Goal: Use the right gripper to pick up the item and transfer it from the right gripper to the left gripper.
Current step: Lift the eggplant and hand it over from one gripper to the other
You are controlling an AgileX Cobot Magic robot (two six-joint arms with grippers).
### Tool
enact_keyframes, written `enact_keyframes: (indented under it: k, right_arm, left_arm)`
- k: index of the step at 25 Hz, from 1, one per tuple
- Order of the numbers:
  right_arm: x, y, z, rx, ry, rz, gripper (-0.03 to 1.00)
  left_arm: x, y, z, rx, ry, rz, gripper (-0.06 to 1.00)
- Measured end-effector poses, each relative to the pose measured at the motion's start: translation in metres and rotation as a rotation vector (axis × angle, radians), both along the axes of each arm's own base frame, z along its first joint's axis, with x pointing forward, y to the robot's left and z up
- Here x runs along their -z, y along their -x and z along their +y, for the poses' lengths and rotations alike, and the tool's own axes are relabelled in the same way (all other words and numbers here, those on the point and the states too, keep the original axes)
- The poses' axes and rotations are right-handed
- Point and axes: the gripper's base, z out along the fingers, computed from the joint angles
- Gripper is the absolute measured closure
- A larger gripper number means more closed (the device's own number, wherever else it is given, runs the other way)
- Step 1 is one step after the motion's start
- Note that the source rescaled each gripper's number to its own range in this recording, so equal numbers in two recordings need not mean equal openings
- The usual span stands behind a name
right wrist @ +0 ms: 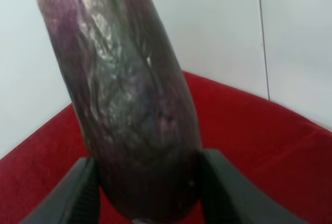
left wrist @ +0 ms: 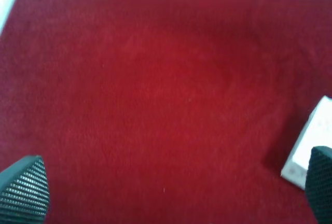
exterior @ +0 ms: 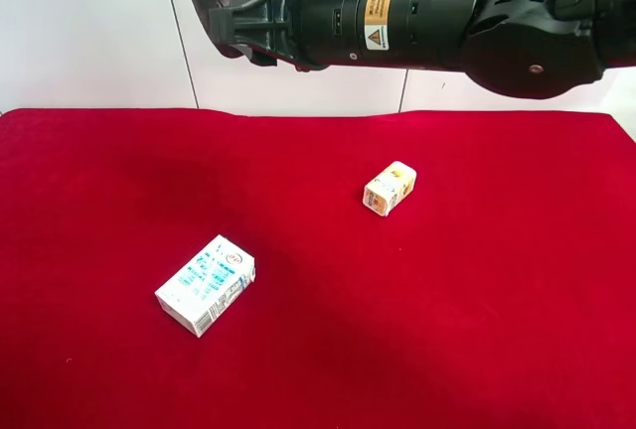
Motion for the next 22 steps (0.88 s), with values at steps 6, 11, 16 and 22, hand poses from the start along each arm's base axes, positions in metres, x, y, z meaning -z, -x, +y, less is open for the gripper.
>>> enact_keyframes:
  k: [6, 11, 16, 22]
  right_arm:
    - [0.0, 0.0, 0.0, 0.0, 0.001, 0.001, 0.94]
    - [0.013, -0.005, 0.002, 0.014, 0.04, 0.036, 0.94]
    - [0.036, -0.011, 0.007, 0.023, 0.093, 0.088, 0.94]
    - [0.068, -0.019, 0.016, 0.008, 0.13, 0.143, 0.95]
  left_arm:
    - [-0.02, -0.019, -0.001, 0.013, 0.022, 0.06, -0.06]
    - [-0.023, -0.049, -0.003, 0.034, 0.052, 0.131, -0.06]
    - [-0.026, -0.078, -0.006, 0.064, 0.092, 0.139, -0.06]
    - [-0.026, -0.114, -0.014, 0.125, 0.195, 0.144, -0.06]
